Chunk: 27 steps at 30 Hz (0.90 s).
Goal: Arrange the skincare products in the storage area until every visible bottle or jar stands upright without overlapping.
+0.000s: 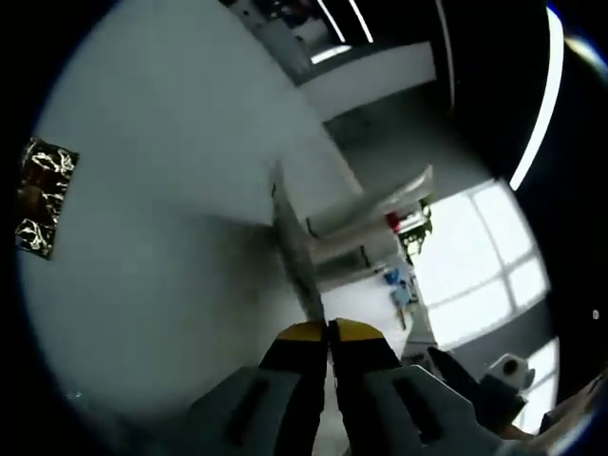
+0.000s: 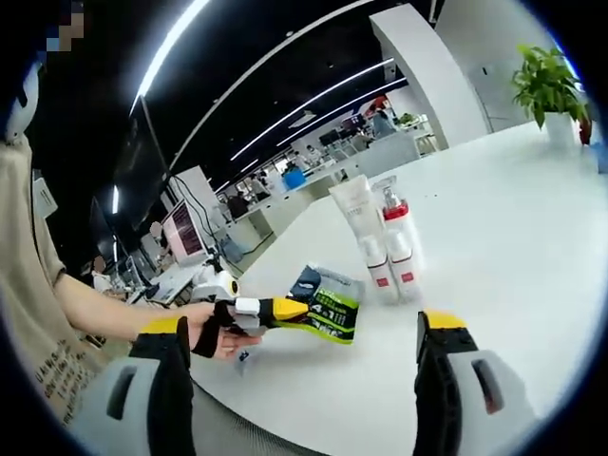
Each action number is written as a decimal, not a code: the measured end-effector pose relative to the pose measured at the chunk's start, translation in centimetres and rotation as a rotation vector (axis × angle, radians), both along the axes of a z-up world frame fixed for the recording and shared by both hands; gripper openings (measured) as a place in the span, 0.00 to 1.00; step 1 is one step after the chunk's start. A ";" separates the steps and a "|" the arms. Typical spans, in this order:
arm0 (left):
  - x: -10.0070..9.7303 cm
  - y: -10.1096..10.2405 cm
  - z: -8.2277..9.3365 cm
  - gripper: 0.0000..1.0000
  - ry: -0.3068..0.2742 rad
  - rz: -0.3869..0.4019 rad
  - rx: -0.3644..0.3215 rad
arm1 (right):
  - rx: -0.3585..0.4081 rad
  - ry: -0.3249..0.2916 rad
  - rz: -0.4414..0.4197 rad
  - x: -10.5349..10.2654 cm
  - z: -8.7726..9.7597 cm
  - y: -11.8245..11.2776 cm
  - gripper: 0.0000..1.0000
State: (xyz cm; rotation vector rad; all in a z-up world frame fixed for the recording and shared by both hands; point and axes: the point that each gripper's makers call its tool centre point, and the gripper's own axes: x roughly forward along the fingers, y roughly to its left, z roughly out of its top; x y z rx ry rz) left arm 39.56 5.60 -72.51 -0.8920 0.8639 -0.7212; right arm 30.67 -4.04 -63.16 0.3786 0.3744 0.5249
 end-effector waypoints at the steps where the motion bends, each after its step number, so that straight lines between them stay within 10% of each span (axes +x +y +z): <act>1: 0.0 0.1 -0.2 0.00 0.003 0.001 0.010 | -0.001 0.001 0.001 0.0 0.0 0.0 0.99; 27: 1.0 2.9 -4.7 0.07 -0.148 -0.090 0.414 | -0.015 0.014 0.006 0.0 -0.5 0.2 0.98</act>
